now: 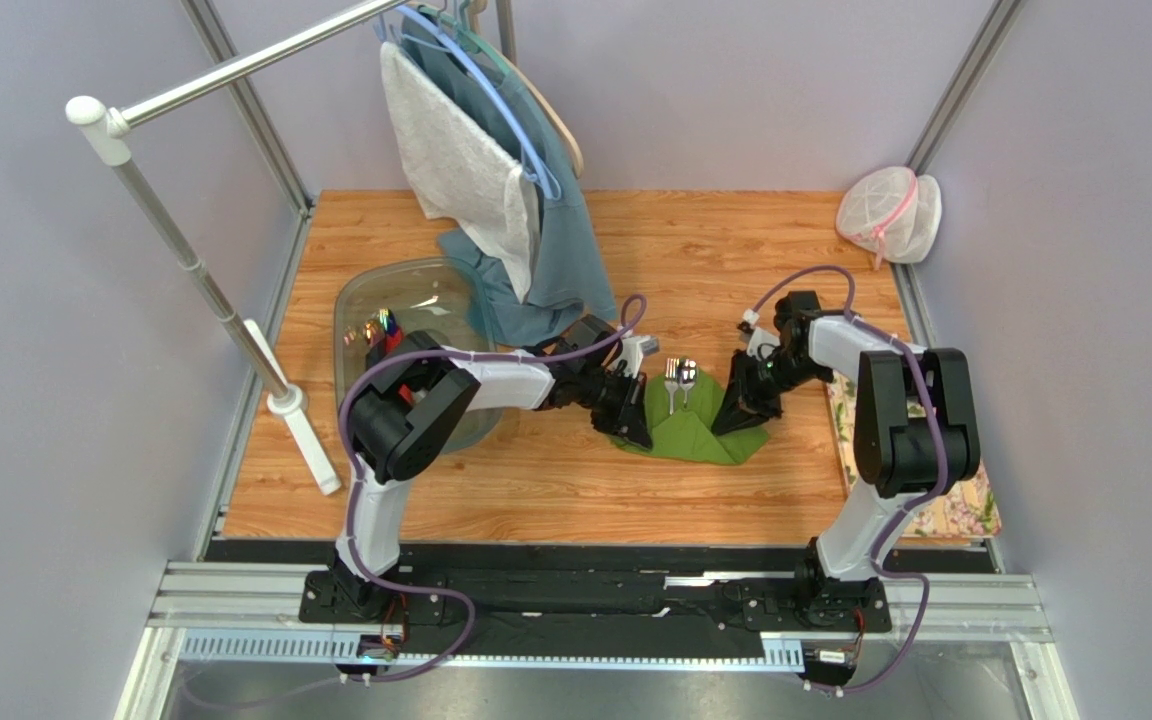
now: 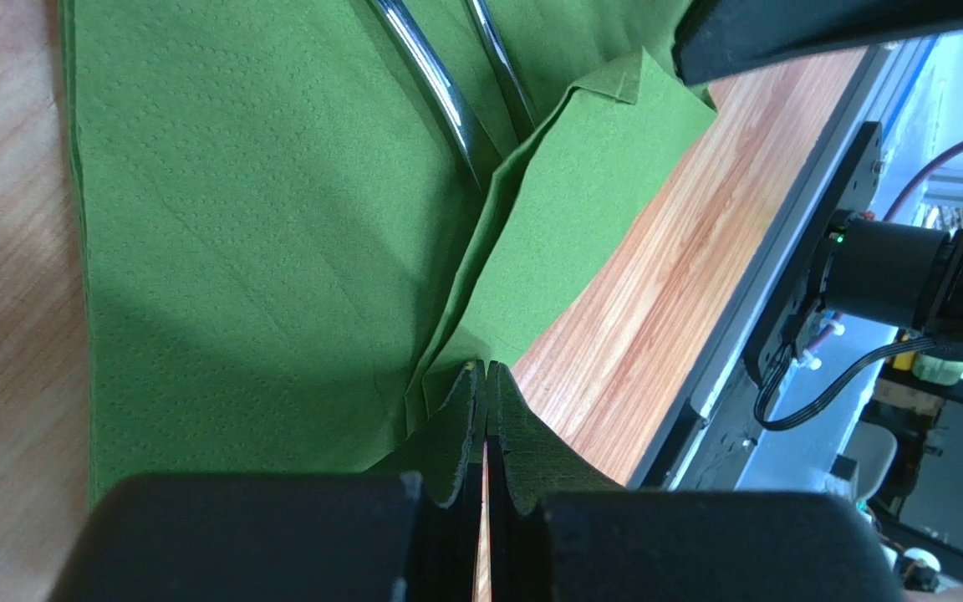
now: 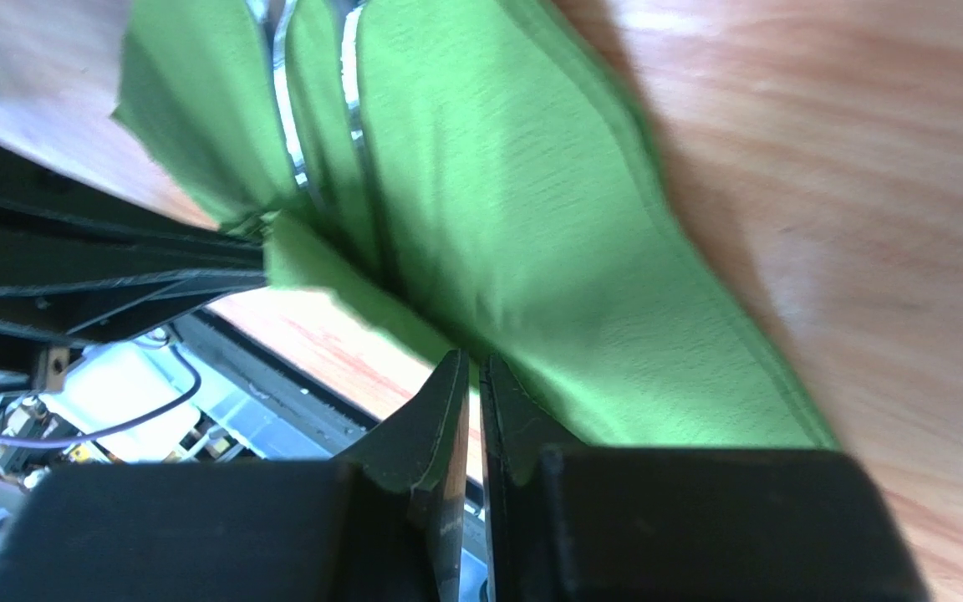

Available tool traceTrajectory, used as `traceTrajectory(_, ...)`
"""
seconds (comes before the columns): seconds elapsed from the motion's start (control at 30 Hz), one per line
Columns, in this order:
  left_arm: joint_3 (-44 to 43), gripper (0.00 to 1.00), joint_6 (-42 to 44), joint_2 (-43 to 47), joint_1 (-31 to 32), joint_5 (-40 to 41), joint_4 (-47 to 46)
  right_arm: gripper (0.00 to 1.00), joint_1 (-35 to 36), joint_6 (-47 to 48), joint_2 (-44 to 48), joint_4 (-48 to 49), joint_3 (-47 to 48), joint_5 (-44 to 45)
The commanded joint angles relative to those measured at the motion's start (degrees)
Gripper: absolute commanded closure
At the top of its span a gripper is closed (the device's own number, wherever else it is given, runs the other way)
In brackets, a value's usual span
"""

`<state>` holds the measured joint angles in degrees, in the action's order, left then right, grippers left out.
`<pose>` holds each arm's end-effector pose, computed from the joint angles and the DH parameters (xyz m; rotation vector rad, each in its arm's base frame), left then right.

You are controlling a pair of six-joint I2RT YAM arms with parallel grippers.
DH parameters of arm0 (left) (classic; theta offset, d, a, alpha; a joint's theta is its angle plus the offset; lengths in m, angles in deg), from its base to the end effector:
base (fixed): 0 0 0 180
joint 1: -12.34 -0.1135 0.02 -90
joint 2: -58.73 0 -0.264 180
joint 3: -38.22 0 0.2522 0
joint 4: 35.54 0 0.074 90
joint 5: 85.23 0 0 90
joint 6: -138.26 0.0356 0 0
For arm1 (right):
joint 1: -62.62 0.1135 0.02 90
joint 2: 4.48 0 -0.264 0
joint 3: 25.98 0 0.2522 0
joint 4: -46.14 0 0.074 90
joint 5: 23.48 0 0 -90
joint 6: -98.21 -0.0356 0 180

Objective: Place the utensils on the paper napkin and roll it up

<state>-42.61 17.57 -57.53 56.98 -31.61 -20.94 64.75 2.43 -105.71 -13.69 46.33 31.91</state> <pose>0.2756 -0.3019 0.1254 0.6419 2.6154 -1.2897 0.2935 0.0311 0.1472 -0.0848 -2.9788 -0.9285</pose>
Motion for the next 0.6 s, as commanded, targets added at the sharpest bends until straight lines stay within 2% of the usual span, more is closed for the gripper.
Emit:
traceTrajectory(0.0, -0.52, 1.0, -2.17, -0.01, 0.01, 0.08, -1.81, 0.88, 2.7, -0.63, 4.11, -0.34, 0.87, -3.71)
traceTrajectory(0.23, -0.43, 1.0, -3.05, 0.51, -0.35, 1.49, -1.19, 0.89, 4.46, -1.34, 2.53, 0.19, 1.22, -2.75)
traceTrajectory(0.57, -0.69, 1.0, -3.31, 0.34, -0.35, 2.89, 0.56, 0.87, 4.46, 1.12, 10.08, -3.15, 3.42, 4.46)
